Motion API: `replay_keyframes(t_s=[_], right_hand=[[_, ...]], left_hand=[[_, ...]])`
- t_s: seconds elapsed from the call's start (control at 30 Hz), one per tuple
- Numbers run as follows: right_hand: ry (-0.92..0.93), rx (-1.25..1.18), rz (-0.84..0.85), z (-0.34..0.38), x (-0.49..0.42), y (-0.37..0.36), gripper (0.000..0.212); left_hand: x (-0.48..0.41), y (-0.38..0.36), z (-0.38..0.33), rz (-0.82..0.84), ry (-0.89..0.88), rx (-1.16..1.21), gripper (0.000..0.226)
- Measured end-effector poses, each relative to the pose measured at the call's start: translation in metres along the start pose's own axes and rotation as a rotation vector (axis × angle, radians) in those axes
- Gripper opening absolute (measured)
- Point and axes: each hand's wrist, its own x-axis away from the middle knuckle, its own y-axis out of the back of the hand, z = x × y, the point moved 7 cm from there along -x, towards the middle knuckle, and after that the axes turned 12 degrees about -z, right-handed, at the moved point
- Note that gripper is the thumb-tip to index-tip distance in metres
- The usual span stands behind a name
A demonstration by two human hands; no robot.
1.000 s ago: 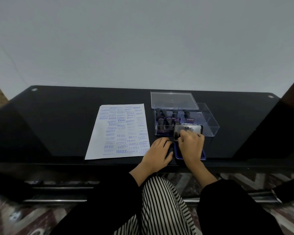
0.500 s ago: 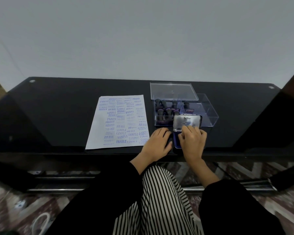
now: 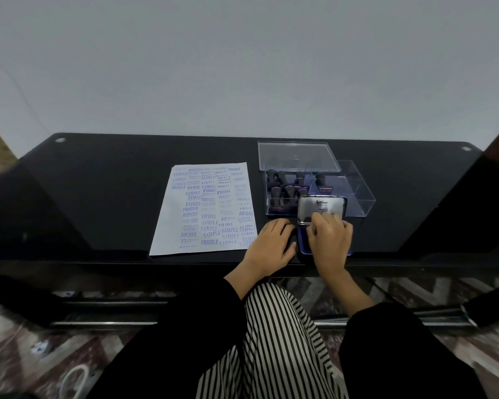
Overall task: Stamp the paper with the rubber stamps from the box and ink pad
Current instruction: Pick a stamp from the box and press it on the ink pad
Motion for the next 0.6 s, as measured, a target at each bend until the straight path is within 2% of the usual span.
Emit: replay_keyframes(t_s=[0.23, 0.33, 0.5, 0.6], right_hand=[[0.046, 0.01, -0.137, -0.003, 0.015, 0.01, 0.028], [0.03, 0.005, -0.08, -0.001, 0.005, 0.007, 0.032], [-0.014, 0.019, 0.106, 0.005, -0.016, -0.01, 0.04], [-0.028, 0.012, 0.134, 0.005, -0.018, -0.013, 0.039]], left_hand=[[-0.001, -0.001, 0.0, -0.017, -0.013, -0.004, 0.064], [-0.001, -0.001, -0.001, -0.017, -0.015, 0.002, 0.065], [0.0, 0.001, -0.002, -0.028, -0.017, 0.018, 0.063], [0.0, 0.001, -0.002, -0.03, -0.017, 0.024, 0.061]])
